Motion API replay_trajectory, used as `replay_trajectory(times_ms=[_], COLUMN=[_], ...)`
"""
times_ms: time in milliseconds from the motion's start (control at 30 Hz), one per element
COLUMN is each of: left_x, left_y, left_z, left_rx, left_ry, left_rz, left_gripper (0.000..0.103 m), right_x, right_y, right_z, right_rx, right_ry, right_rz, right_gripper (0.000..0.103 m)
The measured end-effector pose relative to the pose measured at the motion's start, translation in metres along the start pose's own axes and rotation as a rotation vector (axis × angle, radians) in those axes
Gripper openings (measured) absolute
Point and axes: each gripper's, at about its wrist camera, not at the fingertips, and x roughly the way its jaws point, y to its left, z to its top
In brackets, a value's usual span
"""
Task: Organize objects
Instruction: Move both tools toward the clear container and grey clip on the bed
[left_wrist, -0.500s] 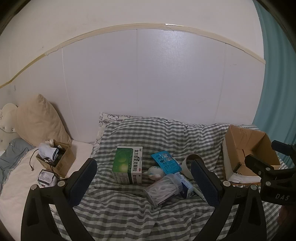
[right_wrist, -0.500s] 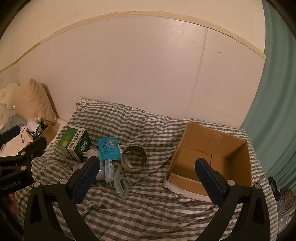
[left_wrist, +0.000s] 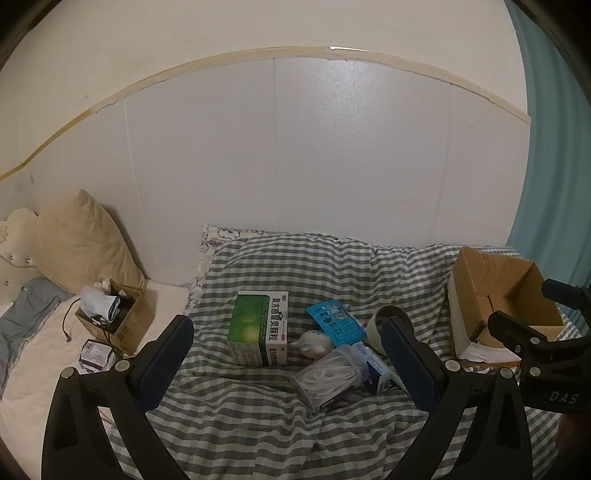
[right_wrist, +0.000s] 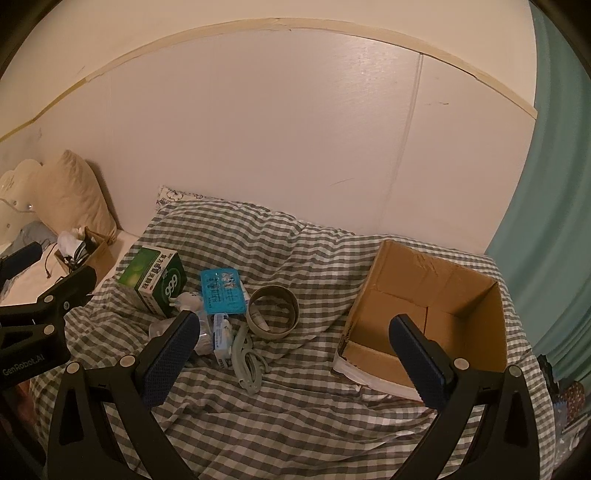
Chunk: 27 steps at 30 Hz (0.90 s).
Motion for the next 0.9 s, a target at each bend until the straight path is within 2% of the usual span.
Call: replay_trajectory(times_ms=[900], left_x=[0.0004], left_y=[0.0018], left_z=[-0.0029], left_rx=[0.000], left_ry=[0.005], left_rz=[0.012], left_gripper=[0.103], right_x=[0.0015], right_y=[0.0042], right_z=[-0.0004], right_rx=[-0.022], right_ry=[0.010], right_rz=[0.018], right_gripper=[0.103])
